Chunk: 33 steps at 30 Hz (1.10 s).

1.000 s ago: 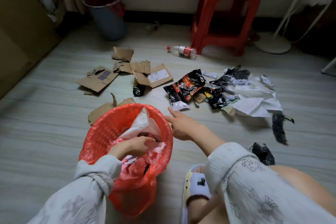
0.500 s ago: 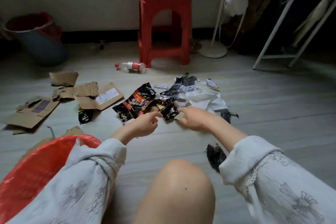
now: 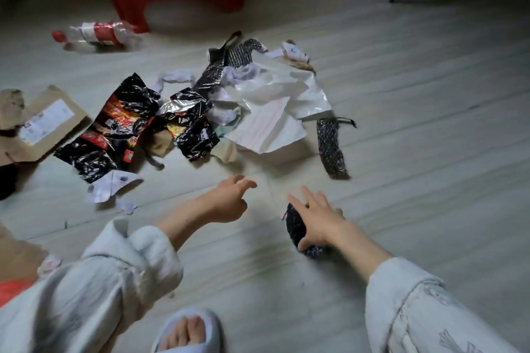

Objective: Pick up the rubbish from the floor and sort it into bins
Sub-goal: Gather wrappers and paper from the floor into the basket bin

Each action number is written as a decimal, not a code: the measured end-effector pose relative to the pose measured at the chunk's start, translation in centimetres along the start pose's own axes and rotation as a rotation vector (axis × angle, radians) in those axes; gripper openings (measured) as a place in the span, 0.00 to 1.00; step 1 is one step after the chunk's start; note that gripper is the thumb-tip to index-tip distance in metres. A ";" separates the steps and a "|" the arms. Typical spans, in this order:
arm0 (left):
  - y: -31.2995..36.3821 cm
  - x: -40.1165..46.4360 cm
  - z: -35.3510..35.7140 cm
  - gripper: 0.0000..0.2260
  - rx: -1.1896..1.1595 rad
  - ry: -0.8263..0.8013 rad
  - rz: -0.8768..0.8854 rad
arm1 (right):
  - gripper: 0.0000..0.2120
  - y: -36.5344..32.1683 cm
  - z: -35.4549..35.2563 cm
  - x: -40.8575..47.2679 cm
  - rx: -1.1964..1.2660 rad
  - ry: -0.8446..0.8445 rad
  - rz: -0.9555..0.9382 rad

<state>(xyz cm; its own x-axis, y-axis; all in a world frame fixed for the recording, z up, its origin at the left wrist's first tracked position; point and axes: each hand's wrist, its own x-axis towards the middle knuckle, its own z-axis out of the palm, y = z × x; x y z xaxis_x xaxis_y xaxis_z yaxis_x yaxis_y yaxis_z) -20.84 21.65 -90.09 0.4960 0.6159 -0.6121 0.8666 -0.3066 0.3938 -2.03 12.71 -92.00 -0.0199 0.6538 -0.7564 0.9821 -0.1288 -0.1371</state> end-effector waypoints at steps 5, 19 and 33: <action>-1.8 3.9 1.4 0.23 -0.012 0.051 -0.018 | 0.36 1.0 3.8 1.8 -0.134 0.180 -0.187; -4.4 4.4 2.4 0.21 -0.027 0.130 0.005 | 0.13 1.1 1.1 6.3 -0.144 0.308 -0.258; -2.2 10.3 -2.5 0.37 -0.058 0.438 -0.080 | 0.05 7.7 -4.1 8.8 0.495 0.655 0.174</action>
<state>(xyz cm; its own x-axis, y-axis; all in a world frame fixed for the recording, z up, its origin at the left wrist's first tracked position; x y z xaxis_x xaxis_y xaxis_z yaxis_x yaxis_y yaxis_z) -17.75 30.49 -95.51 0.3470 0.8891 -0.2986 0.8905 -0.2124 0.4024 6.16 20.59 -97.10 0.3871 0.8753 -0.2898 0.7624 -0.4806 -0.4334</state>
